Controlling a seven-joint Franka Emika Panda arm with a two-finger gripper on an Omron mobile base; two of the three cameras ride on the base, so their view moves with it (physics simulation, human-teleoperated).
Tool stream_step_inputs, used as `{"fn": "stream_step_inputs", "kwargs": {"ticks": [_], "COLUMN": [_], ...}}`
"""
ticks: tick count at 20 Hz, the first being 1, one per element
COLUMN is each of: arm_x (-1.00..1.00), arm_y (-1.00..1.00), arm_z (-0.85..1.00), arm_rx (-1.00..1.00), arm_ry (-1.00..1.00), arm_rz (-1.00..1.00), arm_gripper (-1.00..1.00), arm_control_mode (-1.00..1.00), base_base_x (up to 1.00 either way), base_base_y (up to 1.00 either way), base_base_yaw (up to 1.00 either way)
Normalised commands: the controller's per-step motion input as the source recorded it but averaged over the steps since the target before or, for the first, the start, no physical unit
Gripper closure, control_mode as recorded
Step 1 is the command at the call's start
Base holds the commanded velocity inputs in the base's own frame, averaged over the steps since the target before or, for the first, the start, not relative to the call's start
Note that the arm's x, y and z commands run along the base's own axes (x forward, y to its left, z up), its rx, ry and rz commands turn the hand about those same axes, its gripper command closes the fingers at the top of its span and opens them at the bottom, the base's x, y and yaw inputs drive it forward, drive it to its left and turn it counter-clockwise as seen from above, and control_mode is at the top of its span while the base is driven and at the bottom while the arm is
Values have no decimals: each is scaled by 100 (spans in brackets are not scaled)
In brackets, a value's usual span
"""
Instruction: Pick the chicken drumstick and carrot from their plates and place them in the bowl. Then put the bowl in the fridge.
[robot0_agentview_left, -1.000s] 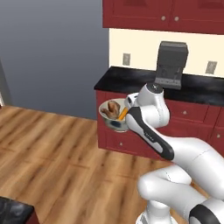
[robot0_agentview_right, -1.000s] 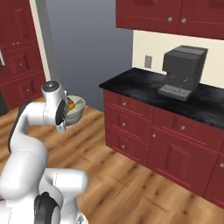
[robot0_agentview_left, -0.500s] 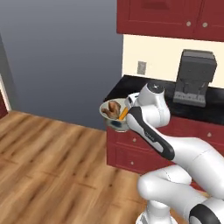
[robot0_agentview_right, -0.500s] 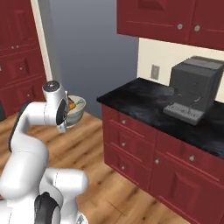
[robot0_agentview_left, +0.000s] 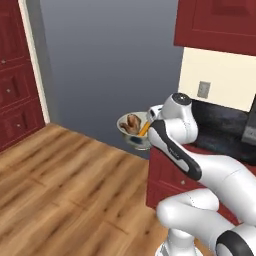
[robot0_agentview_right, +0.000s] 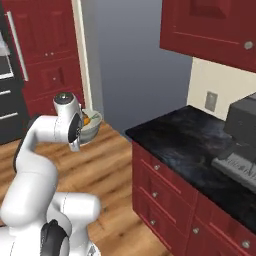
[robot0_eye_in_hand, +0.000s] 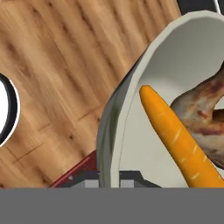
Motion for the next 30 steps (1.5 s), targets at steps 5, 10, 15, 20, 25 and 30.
{"fn": "stream_step_inputs", "kwargs": {"ticks": [5,10,15,20,25,30], "arm_x": [0,0,0,0,0,0], "arm_y": [0,0,0,0,0,0], "arm_z": [0,0,0,0,0,0], "arm_rx": [0,0,0,0,0,0], "arm_ry": [0,0,0,0,0,0], "arm_rz": [0,0,0,0,0,0], "arm_gripper": [100,100,100,100,100,100], "arm_control_mode": [100,100,100,100,100,100], "base_base_x": [48,43,62,93,92,93], "base_base_y": [3,7,7,8,23,25], "base_base_yaw": [65,67,52,19,12,3]}}
